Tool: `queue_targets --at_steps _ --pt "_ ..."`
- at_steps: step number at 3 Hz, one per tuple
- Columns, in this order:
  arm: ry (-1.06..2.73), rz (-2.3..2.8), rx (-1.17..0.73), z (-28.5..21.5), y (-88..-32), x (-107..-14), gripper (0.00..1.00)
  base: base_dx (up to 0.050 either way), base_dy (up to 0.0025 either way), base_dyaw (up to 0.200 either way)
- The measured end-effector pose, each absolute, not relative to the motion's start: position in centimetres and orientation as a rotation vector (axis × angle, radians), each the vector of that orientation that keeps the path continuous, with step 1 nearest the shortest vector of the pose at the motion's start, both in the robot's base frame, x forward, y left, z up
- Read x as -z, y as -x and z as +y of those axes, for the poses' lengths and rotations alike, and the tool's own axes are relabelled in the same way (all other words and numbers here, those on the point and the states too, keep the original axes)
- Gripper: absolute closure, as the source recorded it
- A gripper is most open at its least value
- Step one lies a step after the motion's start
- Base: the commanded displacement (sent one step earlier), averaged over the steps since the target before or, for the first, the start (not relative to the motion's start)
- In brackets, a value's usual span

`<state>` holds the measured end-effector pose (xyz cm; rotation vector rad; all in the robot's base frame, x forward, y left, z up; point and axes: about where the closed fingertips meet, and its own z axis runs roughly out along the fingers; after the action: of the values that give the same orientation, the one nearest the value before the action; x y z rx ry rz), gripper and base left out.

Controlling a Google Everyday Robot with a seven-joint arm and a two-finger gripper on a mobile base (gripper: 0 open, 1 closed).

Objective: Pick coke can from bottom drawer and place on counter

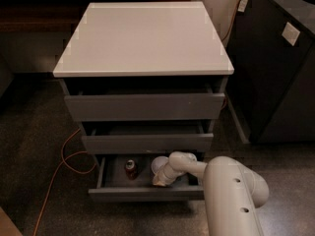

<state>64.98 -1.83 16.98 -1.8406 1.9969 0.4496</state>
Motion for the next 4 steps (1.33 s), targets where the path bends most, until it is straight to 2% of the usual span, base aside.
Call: queue_targets --at_steps 4 --pt "1.960 1.897 -0.480 1.3 -56.6 -16.7 1.00 0.000 0.00000 0.000"
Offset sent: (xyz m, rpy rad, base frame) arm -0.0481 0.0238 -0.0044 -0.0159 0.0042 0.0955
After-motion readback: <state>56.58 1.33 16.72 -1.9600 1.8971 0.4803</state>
